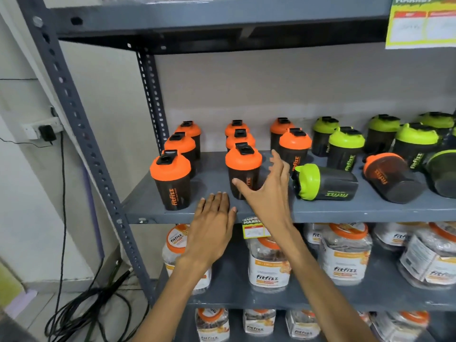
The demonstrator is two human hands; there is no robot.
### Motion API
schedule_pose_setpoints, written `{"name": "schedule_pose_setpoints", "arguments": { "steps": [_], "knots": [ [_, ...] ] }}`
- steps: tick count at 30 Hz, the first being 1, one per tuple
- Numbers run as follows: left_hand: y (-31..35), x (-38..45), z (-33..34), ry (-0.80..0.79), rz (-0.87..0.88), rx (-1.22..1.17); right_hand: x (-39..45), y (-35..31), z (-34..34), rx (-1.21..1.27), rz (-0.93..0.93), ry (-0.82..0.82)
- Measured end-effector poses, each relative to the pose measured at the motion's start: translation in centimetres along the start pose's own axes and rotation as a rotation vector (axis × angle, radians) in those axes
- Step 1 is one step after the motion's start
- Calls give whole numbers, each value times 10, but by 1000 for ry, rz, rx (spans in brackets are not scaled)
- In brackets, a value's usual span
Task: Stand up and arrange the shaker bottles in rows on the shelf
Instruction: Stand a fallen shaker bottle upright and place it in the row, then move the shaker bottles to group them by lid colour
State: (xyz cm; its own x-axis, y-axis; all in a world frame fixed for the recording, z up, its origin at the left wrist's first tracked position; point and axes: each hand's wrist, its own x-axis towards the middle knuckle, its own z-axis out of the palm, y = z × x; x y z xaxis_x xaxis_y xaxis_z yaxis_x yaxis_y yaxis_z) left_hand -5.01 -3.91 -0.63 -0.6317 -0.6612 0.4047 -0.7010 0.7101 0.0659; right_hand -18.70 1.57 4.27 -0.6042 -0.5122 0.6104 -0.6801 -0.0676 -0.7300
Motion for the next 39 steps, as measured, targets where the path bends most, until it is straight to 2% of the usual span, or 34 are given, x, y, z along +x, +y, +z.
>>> {"name": "schedule_pose_setpoints", "arguments": {
  "steps": [5, 8, 10, 14, 20, 25, 28, 31, 34, 39],
  "knots": [
    [33, -24, -3, 30, -52, -69, -8, 21, -86, -24, -232, -139],
    [69, -28, -9, 56, -21, -96, 11, 35, -134, -232, -346, -193],
    [97, -21, -13, 66, 24, -109, 32, 43, -153, -415, -398, -343],
    [144, 7, -11, 44, 76, -108, 66, 54, -170, -619, -411, -616],
    [149, 33, -1, -18, 2, -120, 86, 56, -156, -831, -467, -727],
    [142, 31, 7, -62, -7, -79, 80, 62, -139, -889, -562, -648],
    [148, 33, 11, -77, 15, -68, 82, 69, -148, -811, -549, -622],
    [155, 37, 18, -95, 39, -61, 86, 76, -172, -554, -437, -596],
    [160, 44, 22, -96, 59, -73, 96, 79, -202, -319, -284, -484],
    [165, 57, 20, -102, 56, -147, 124, 89, -232, -267, -136, -349]
  ]
}}
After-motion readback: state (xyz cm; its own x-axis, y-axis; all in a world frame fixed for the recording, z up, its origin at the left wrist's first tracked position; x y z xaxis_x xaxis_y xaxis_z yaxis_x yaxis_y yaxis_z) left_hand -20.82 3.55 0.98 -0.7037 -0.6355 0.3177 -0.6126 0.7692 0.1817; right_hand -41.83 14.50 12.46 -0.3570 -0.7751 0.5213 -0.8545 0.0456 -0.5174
